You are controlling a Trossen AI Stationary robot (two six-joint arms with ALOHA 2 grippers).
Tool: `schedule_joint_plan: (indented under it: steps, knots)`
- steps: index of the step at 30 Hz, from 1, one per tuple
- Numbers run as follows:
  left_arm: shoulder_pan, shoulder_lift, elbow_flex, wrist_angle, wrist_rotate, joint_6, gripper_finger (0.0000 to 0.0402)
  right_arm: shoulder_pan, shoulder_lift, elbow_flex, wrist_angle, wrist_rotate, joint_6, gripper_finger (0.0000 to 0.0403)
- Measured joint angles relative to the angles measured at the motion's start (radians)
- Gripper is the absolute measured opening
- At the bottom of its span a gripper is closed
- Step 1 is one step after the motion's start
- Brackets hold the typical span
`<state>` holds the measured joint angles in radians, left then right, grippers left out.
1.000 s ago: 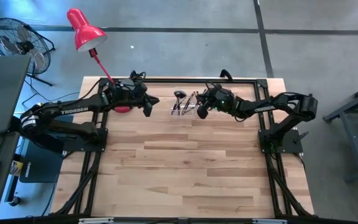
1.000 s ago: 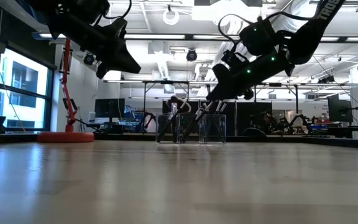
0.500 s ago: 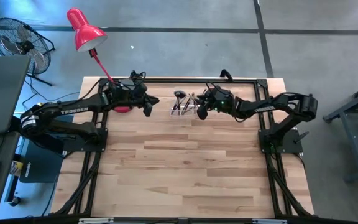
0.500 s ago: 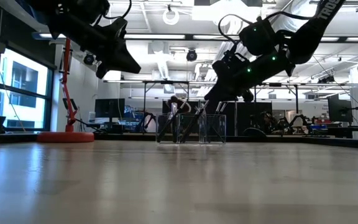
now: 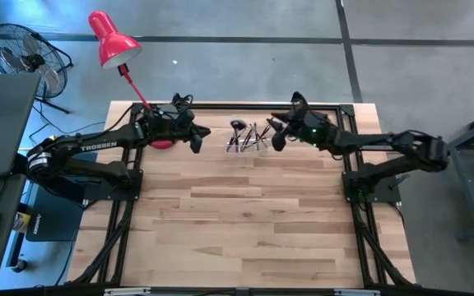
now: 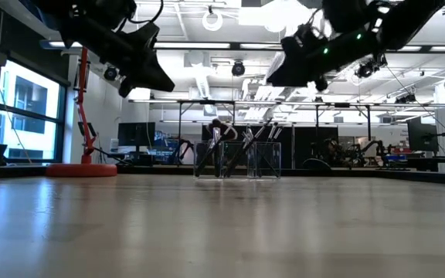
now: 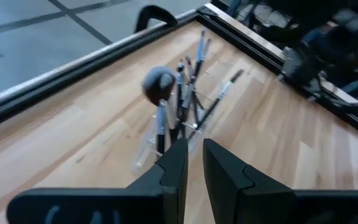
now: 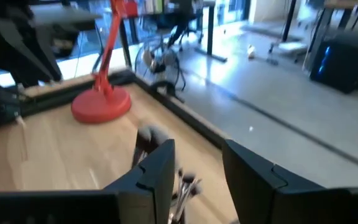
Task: Put items in baskets/containers
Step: Return to Home Position
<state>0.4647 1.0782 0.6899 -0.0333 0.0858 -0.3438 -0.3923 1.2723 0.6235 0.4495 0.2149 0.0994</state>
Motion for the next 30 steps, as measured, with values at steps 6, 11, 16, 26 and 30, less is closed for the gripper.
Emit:
schedule_joint_plan:
  steps: [6, 11, 16, 26, 30]
  knots:
    - [0.0, -0.002, 0.0, -0.011, -0.028, 0.001, 0.0048, 0.008, -0.131, 0.0, -0.061, -0.018, -0.037, 0.0129]
    - [-0.044, -0.011, 0.001, 0.001, -0.038, 0.006, 0.0036, 0.06, -0.196, 0.0, -0.138, -0.023, -0.071, 0.012]
    - [-0.167, -0.011, 0.002, 0.011, -0.093, 0.059, 0.0006, 0.16, -0.198, 0.0, -0.215, -0.042, -0.06, 0.0057]
    - [-0.405, -0.011, 0.002, -0.057, -0.223, 0.112, 0.0001, 0.347, -0.183, 0.0, -0.324, -0.041, -0.08, 0.0005]
    - [-0.482, -0.029, -0.041, -0.056, -0.273, 0.113, 0.0001, 0.407, -0.183, 0.0, -0.414, -0.041, -0.074, 0.0006]
